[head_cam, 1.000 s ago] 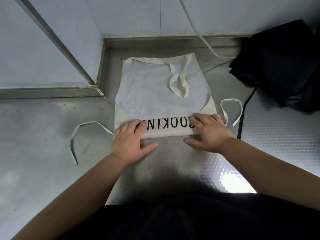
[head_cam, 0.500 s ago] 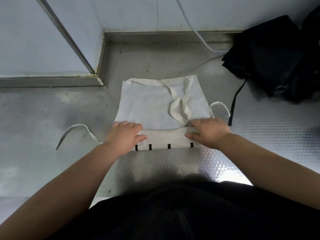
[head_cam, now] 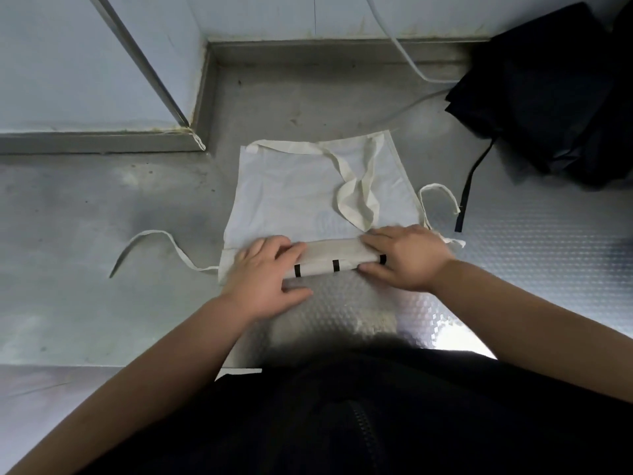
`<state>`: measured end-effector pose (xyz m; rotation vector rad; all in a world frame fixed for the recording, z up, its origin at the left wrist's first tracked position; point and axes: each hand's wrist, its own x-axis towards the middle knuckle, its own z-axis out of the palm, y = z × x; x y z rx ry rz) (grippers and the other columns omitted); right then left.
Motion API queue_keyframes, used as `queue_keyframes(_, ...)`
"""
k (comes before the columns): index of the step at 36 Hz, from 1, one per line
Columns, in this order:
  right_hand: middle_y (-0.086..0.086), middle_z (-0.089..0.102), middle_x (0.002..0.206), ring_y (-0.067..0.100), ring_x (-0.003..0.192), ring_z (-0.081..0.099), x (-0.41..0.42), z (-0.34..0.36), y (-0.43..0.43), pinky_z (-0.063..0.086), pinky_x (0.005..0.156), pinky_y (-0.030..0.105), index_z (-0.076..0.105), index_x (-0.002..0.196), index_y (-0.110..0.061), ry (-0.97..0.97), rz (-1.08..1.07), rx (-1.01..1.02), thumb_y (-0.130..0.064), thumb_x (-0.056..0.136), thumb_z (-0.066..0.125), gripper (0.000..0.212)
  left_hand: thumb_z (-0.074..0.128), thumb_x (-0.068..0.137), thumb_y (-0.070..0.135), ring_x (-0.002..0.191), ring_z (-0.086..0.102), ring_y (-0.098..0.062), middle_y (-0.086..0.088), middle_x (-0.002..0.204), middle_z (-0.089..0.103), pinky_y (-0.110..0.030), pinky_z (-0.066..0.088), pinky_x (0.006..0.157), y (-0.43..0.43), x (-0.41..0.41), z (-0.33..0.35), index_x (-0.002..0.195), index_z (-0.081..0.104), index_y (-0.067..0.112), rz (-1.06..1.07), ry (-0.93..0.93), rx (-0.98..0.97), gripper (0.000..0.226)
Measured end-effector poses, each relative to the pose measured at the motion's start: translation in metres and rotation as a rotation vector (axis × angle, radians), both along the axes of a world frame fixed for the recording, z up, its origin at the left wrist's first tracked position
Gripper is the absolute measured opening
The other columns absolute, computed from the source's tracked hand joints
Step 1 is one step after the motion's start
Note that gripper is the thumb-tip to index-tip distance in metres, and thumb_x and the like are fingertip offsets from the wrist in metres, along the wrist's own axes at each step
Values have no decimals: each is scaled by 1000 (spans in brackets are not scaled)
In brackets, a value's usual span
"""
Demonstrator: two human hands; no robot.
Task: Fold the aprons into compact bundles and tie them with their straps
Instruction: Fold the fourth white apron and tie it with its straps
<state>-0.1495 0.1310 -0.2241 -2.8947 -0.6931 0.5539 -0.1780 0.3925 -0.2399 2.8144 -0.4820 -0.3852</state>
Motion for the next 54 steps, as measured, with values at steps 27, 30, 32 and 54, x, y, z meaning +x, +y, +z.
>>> queue_keyframes(27, 8, 67, 96, 24, 91, 59, 64, 22, 14, 48, 77, 32, 65, 96, -9, 256, -335, 77, -40, 92, 50, 35, 58, 81, 7, 114, 43, -15, 7, 112, 52, -23, 33, 98, -4, 46, 7, 111, 66, 27, 132, 215, -242, 38)
queue_keyframes(30, 10, 60, 74, 26, 76, 55, 95, 36, 25, 41, 63, 28, 63, 77, -4, 278, -474, 266, -28, 91, 54, 29, 62, 77, 10, 111, 44, -12, 11, 107, 49, -24, 36, 97, -5, 51, 8, 108, 67, 27, 134, 239, -224, 35)
queue_keyframes(32, 8, 60, 86, 20, 78, 53, 118, 52, 33, 41, 65, 27, 62, 111, -6, 260, -678, 589, -30, 90, 58, 32, 66, 75, 14, 110, 46, -12, 11, 106, 50, -27, 38, 97, -3, 54, 9, 105, 67, 28, 136, 266, -220, 33)
queue_keyframes(54, 2, 41, 142, 19, 129, 41, 81, 21, 17, 32, 103, 27, 40, 141, -22, 333, -363, 109, -45, 84, 64, 67, 43, 93, 48, 137, 20, -30, 6, 157, 4, -37, 25, 113, 6, 131, 7, 142, 28, 46, 179, 212, 93, 51)
